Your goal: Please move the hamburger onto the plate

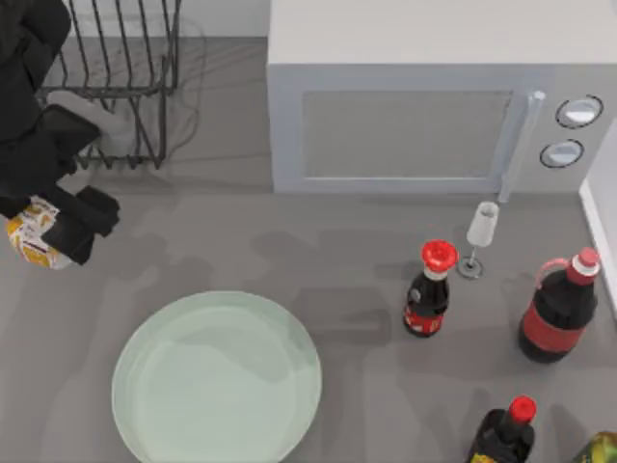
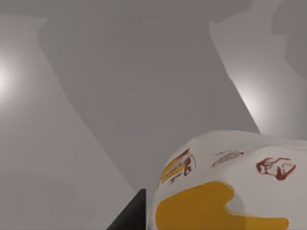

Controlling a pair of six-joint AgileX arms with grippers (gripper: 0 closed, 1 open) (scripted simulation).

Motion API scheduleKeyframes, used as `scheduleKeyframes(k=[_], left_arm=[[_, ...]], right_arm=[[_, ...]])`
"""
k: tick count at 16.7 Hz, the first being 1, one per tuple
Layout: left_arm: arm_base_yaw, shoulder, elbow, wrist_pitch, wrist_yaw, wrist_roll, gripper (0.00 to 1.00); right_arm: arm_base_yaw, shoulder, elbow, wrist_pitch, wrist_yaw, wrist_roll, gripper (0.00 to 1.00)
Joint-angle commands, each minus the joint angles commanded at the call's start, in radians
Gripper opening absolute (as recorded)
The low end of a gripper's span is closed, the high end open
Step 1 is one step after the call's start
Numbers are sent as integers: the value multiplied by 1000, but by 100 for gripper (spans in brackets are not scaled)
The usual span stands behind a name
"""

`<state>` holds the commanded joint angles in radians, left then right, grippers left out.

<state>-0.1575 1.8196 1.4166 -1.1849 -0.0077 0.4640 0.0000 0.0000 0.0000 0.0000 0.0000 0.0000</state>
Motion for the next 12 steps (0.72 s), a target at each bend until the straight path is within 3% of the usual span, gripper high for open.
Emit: scheduleKeyframes(k=[7,12], left_arm=[[-311,-1,-67,-47,-13,-915,0],[-466,2,-124,-58,-3,-1577,0]], right_arm=[[0,0,0,0,0,0,100],[0,0,0,0,0,0,100]])
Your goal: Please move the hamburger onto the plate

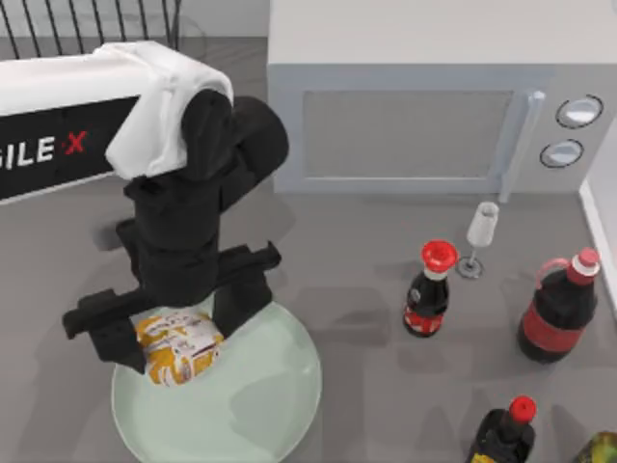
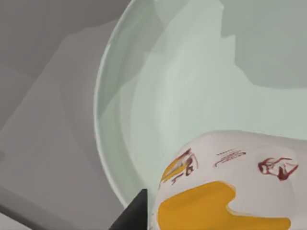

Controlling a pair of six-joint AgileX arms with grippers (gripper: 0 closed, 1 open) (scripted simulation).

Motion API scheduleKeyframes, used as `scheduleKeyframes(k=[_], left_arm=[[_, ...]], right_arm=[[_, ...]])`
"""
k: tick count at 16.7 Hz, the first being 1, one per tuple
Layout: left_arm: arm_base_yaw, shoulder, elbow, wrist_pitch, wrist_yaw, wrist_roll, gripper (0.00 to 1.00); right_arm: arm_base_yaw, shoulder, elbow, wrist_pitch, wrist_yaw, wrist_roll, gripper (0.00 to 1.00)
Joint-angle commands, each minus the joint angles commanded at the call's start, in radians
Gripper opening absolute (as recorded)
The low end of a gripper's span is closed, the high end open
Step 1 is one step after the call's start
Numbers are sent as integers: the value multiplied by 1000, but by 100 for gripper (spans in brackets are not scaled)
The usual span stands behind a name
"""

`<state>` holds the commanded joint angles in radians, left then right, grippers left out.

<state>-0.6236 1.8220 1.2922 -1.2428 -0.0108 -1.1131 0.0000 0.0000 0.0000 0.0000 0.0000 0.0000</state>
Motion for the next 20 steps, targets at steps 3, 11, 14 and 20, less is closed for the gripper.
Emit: scheduleKeyframes(k=[3,11,14,20], left_arm=[[-53,-7,-24,15,4,-338,0],[-74,-56,-49,108,-8,-979,0],[-67,-66,-48,127,-13,-1066,0],[-69,-63,-47,128,-13,-1073,0]], right_arm=[[0,0,0,0,0,0,100],[0,0,0,0,0,0,100],[0,0,0,0,0,0,100],[0,0,0,0,0,0,100]])
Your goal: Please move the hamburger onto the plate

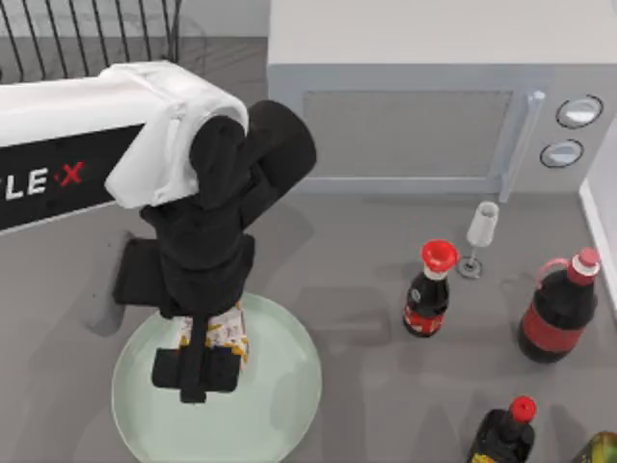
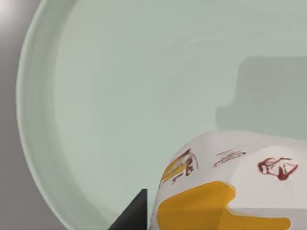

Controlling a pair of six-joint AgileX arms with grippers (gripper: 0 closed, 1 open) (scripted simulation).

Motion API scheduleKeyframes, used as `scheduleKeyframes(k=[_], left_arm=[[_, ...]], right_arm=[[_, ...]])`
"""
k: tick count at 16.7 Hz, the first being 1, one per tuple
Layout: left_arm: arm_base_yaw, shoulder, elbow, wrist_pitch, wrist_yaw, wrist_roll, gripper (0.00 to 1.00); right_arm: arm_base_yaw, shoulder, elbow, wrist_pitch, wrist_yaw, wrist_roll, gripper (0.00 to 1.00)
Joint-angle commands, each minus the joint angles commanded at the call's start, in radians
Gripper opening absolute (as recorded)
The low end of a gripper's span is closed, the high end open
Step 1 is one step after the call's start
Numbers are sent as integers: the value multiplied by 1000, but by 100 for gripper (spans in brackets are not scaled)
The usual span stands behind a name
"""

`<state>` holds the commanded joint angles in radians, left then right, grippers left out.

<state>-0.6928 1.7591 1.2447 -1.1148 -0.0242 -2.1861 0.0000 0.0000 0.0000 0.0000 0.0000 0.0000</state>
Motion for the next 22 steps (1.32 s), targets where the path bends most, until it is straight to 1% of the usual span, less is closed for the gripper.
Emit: scheduleKeyframes(k=[2,7,12,22], left_arm=[[1,3,-13,18,-2,2,0],[7,42,-113,165,-1,4,0],[8,48,-126,180,-1,2,0],[8,48,-126,180,-1,2,75]], right_arm=[[0,0,0,0,0,0,100],[0,0,0,0,0,0,100],[0,0,0,0,0,0,100],[0,0,0,0,0,0,100]])
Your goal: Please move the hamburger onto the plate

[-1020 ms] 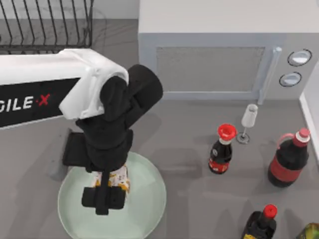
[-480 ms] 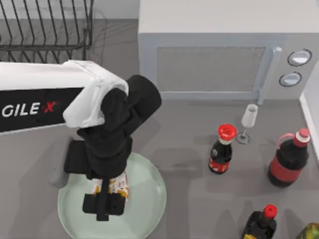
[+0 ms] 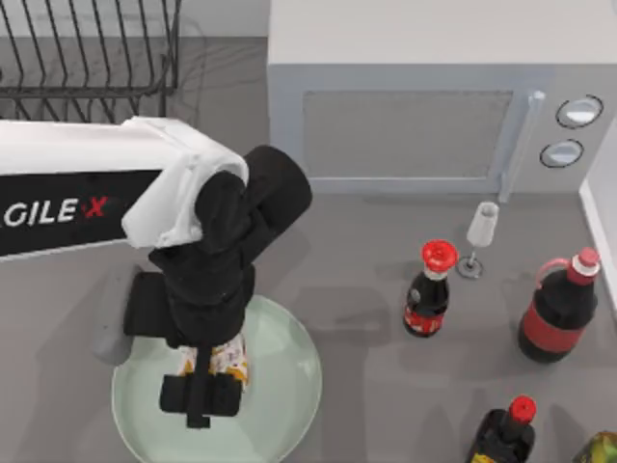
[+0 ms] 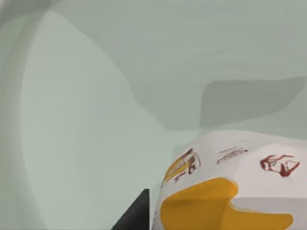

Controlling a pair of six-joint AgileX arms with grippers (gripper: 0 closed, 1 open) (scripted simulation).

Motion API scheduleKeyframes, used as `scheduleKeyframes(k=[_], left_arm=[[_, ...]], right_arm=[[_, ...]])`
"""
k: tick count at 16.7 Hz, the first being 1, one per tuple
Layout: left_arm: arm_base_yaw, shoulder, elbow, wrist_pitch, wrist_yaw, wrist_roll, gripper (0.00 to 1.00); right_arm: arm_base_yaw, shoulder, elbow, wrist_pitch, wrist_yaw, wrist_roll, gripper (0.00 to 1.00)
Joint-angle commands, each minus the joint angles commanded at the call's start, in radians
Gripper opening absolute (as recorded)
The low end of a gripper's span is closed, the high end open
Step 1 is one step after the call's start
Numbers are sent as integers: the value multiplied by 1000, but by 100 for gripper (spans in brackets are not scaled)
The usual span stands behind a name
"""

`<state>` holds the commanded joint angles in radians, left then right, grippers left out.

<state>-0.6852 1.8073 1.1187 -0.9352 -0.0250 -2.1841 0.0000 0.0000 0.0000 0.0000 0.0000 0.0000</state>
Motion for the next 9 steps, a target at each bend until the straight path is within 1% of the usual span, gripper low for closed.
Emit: scheduleKeyframes(k=[3,4,9], left_arm=[[0,0,0,0,0,0,98],[0,0,0,0,0,0,100],[0,0,0,0,0,0,100]], right_arm=[[0,0,0,0,0,0,100],[0,0,0,0,0,0,100],[0,0,0,0,0,0,100]])
